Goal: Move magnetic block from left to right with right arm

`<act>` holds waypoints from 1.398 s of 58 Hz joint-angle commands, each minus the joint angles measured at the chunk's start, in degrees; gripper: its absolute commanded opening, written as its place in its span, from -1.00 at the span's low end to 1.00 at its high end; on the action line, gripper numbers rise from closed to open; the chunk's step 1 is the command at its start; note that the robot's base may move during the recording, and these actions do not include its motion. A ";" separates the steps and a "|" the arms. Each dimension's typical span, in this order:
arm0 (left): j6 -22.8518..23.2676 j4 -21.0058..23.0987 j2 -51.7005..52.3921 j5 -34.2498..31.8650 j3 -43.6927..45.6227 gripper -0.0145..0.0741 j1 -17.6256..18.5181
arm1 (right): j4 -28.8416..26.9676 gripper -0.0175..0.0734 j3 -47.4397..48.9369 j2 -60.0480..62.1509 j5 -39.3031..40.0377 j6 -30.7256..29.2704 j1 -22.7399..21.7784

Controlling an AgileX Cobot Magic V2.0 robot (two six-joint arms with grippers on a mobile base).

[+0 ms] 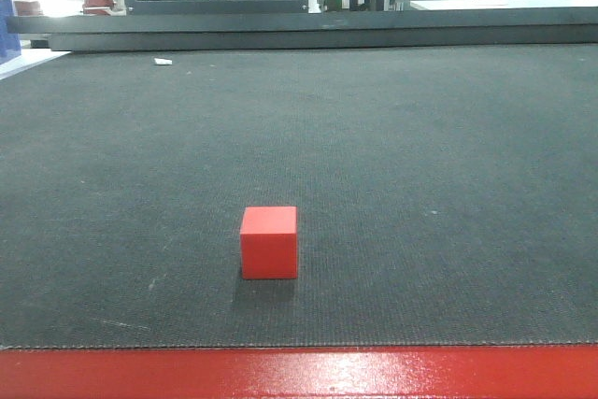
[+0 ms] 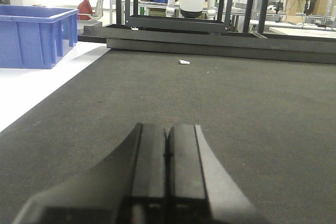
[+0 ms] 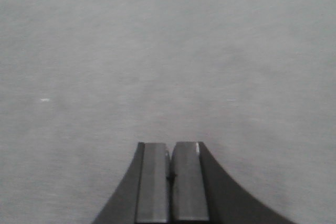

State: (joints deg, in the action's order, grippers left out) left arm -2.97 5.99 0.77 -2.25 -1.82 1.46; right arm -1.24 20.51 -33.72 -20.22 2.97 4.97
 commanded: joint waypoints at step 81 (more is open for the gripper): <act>-0.01 0.27 0.68 -4.96 -0.44 -0.96 -0.06 | 4.95 0.70 63.97 -68.79 -35.88 44.14 40.39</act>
State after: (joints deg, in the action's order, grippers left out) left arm -2.97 5.99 0.77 -2.25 -1.82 1.46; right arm 3.48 80.95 -103.11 -56.08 46.16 44.67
